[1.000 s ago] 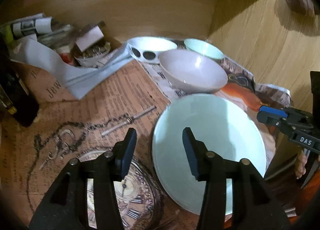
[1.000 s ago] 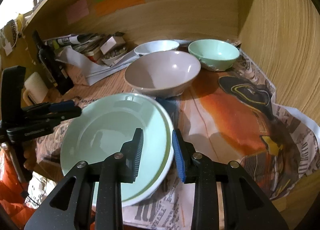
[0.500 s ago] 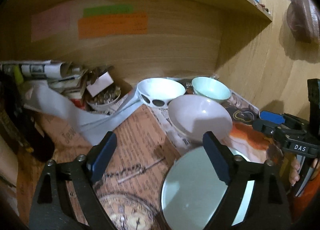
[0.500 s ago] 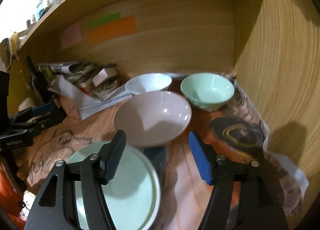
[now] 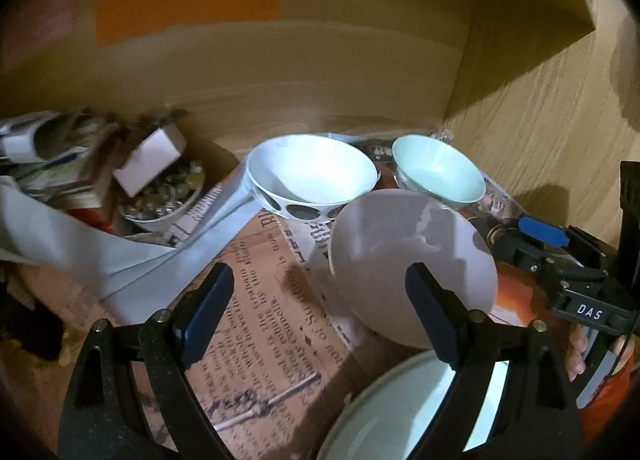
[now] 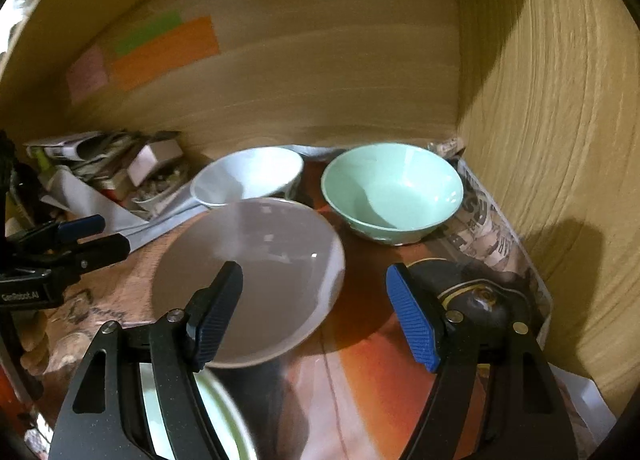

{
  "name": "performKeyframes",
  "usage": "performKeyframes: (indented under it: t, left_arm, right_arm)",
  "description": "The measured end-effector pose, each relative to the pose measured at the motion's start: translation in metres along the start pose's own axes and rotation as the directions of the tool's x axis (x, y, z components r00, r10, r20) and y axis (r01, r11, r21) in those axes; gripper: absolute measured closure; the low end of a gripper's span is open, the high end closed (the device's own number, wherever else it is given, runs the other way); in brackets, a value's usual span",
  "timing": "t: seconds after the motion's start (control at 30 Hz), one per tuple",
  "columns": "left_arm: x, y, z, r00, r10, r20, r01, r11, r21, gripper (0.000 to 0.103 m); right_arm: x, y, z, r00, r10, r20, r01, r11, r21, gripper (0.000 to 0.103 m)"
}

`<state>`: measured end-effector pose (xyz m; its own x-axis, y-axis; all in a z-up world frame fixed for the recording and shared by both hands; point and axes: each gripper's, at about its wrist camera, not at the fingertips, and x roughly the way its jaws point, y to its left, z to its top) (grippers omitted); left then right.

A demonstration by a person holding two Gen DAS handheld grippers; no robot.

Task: Organize plates and bowls
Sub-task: 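Move the left gripper to the pale pink bowl and grasp its rim, then lift the pale pink bowl with the left gripper toward the plate stack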

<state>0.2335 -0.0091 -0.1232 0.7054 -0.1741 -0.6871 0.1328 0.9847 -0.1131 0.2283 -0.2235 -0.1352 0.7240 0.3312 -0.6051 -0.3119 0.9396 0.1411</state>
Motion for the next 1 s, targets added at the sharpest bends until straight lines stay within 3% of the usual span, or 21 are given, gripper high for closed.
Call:
performKeyframes:
  t: [0.3, 0.6, 0.83, 1.0]
  left_arm:
    - [0.048, -0.004, 0.005, 0.994, -0.004, -0.113, 0.007, 1.000, 0.023, 0.036]
    - [0.070, 0.006, 0.000, 0.979, -0.068, -0.194, 0.064, 0.998, -0.026, 0.066]
    - [0.070, 0.003, -0.003, 0.972, -0.122, -0.200, 0.121, 0.993, -0.018, 0.088]
    - [0.071, -0.004, -0.002, 0.975, -0.095, -0.202, 0.099, 0.995, 0.011, 0.089]
  right_arm:
    - [0.029, -0.009, -0.002, 0.998, 0.014, -0.065, -0.014, 1.000, 0.010, 0.032]
    - [0.051, -0.016, -0.010, 0.988, 0.070, -0.140, -0.063, 0.997, 0.052, 0.071]
    - [0.056, -0.013, -0.011, 0.982, 0.120, -0.143, -0.112, 0.992, 0.064, 0.082]
    - [0.055, -0.014, -0.011, 0.983, 0.118, -0.141, -0.110, 0.992, 0.068, 0.082]
